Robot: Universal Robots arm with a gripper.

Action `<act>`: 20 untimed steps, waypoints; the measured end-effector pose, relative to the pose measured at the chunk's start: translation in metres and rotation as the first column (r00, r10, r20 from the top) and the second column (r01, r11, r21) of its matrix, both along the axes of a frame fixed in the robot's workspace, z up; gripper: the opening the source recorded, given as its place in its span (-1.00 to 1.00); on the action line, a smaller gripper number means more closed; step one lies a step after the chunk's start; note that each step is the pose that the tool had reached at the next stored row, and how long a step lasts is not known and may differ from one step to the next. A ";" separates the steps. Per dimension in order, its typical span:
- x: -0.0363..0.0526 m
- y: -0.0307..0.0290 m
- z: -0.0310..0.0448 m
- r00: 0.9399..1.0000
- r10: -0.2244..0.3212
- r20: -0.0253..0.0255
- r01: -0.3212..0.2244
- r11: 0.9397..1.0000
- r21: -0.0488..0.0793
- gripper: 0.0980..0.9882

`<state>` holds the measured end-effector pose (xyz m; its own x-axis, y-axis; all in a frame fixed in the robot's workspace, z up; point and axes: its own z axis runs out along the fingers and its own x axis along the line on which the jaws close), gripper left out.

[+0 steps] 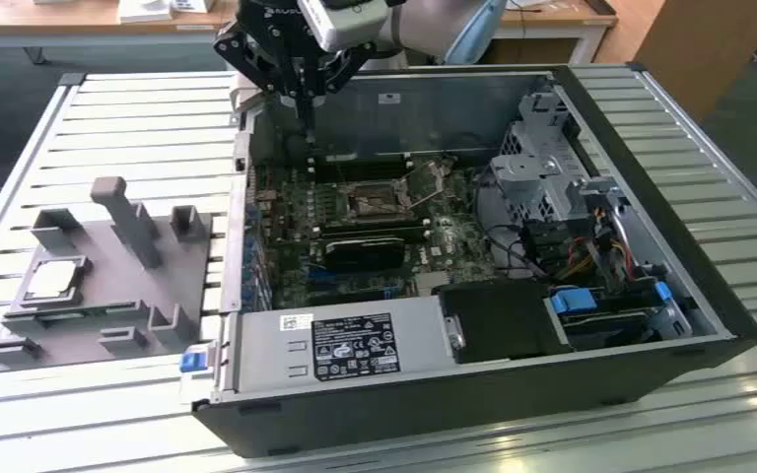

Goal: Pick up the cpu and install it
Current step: 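Reach for the cpu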

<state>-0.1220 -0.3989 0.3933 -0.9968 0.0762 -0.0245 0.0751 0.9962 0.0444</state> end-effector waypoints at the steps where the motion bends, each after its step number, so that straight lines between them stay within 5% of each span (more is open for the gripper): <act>1: 0.0000 0.0000 0.0000 1.000 0.000 0.000 0.000 1.000 0.000 -0.98; 20: -0.0048 0.0000 0.0000 1.000 0.000 0.000 0.000 1.000 0.000 -0.98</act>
<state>-0.1268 -0.3989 0.3933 -0.9968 0.0762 -0.0244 0.0751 0.9962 0.0443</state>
